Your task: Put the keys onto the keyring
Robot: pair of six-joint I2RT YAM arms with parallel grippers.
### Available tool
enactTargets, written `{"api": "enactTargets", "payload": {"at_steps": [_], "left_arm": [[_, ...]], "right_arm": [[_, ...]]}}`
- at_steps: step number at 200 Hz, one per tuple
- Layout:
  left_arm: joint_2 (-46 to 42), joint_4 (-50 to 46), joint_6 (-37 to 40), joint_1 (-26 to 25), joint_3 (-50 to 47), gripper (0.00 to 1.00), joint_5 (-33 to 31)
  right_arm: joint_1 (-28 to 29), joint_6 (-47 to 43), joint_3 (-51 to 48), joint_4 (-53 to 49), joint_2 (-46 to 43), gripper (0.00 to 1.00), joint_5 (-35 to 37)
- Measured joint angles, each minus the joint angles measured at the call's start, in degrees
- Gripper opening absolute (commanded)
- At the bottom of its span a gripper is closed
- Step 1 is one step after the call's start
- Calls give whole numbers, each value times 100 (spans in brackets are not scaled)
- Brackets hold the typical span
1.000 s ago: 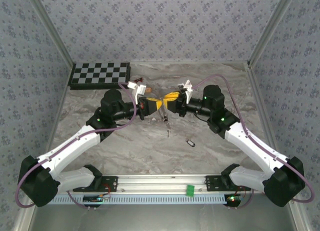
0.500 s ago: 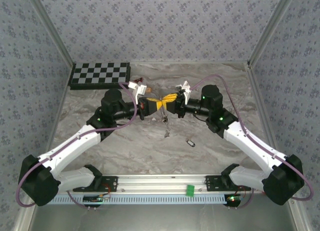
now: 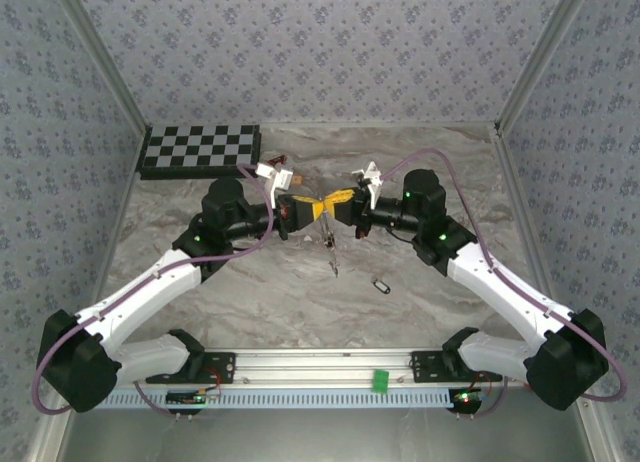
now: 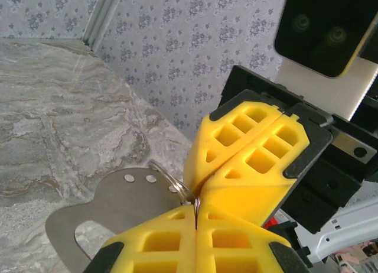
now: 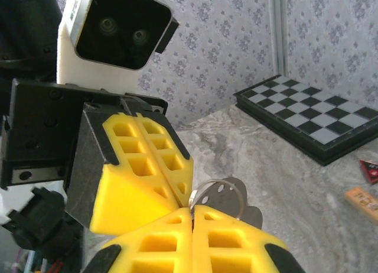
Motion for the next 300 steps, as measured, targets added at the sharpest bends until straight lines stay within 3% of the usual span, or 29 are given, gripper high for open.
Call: {"api": "enactTargets", "payload": {"at_steps": [38, 51, 137, 159, 257, 300], "left_arm": [[0, 2, 0, 2, 0, 0, 26], [0, 2, 0, 2, 0, 0, 28], [11, -4, 0, 2, 0, 0, 136], [11, -7, 2, 2, 0, 0, 155], [87, 61, 2, -2, 59, 0, 133], [96, 120, 2, -2, 66, 0, 199]], "right_arm": [[-26, -2, 0, 0, 0, 0, -105], [-28, 4, 0, 0, 0, 16, -107], [-26, -4, -74, 28, -22, 24, -109], [-33, 4, -85, 44, -22, 33, -94], [-59, 81, -273, 142, -129, 31, -457], [-59, 129, -273, 199, -129, 24, -455]]}}
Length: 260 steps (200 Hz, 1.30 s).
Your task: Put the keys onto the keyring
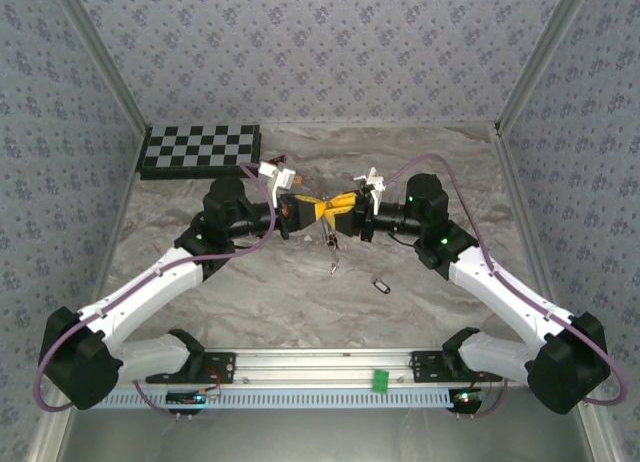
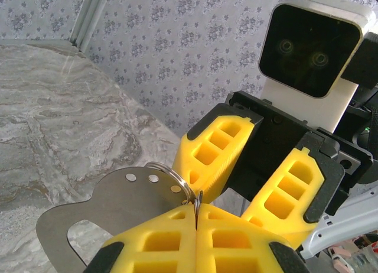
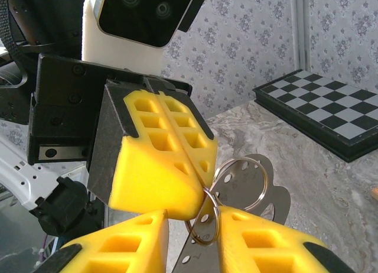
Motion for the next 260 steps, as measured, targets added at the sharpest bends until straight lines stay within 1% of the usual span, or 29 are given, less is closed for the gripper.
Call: {"api": "enactTargets", "payload": {"at_steps": [18, 42, 58, 84, 151, 201, 260], "left_arm": [[2, 15, 0, 4, 9, 0, 26], [63, 26, 0, 20, 48, 0, 61], [87, 37, 0, 26, 63, 0, 79], [98, 57, 4, 26, 66, 0, 83], [107, 57, 39, 26, 66, 0, 83], [107, 57, 39, 26, 66, 0, 83], [107, 55, 39, 26, 66, 0, 83]], "right_arm": [[-2, 4, 0, 20, 0, 23, 4], [-13, 9, 0, 42, 0, 19, 33], [-24, 20, 0, 46, 0, 20, 48], [-44, 24, 0, 55, 0, 25, 44], [-278, 295, -118, 435, -149, 23, -94], [-251, 343, -118, 542, -131, 23, -236], [-229, 341, -118, 555, -13, 23, -236]]}}
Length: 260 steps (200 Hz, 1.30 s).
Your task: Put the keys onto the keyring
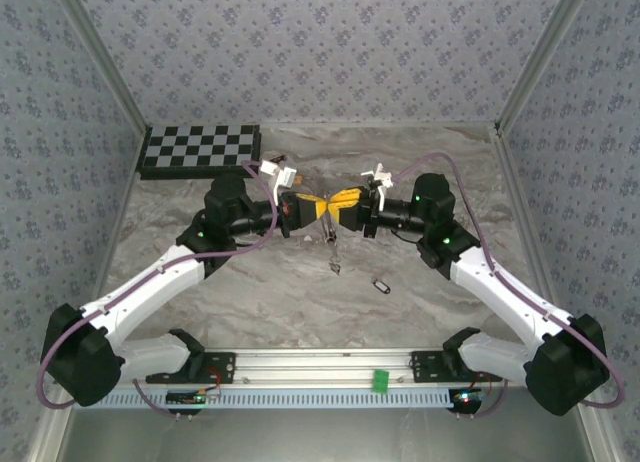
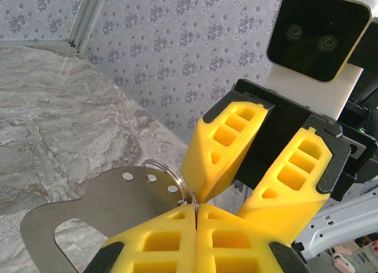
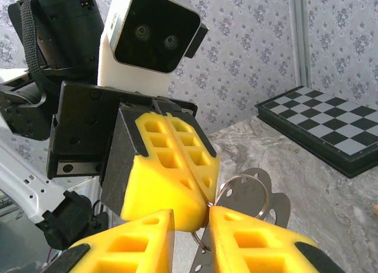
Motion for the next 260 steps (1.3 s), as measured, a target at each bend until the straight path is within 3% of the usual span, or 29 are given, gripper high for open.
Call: {"api": "enactTargets", "payload": {"at_steps": [167, 260], "left_arm": [[0, 4, 0, 0, 0, 0, 24], [0, 9, 0, 0, 0, 0, 46]], "right_arm": [[-127, 98, -7, 44, 11, 26, 105], [-26, 109, -4, 59, 136, 17, -68]]}}
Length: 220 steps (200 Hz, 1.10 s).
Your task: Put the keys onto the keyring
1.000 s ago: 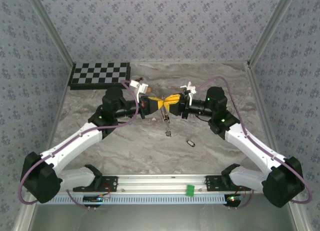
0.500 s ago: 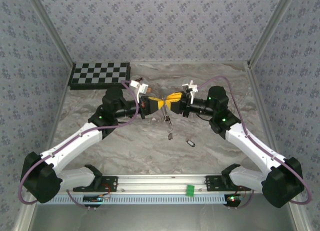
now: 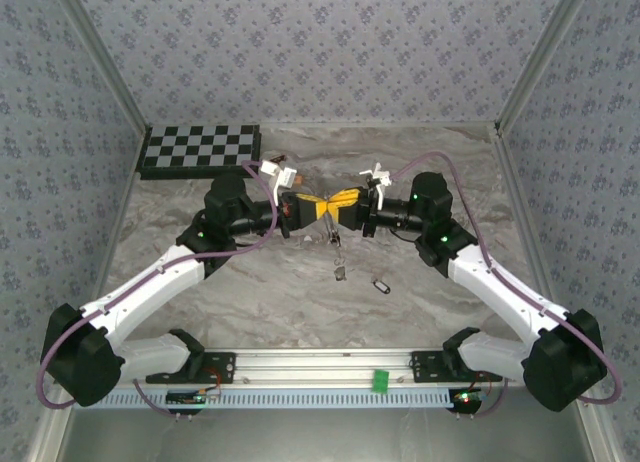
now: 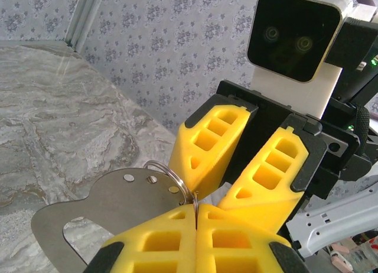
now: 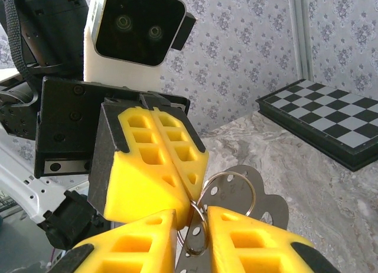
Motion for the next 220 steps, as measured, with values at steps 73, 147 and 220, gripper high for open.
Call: {"api": "enactTargets", "payload": {"at_steps": [73, 147, 220], "left_arm": [[0, -2, 0, 4, 0, 0, 42], [-85, 232, -81, 44, -74, 31, 46], [-251, 1062, -431, 151, -522, 34, 94]], "right_arm": [[-13, -20, 24, -44, 15, 0, 20], [-42, 136, 26, 92, 26, 0, -83], [-52, 323, -66, 334, 24, 0, -79]]}}
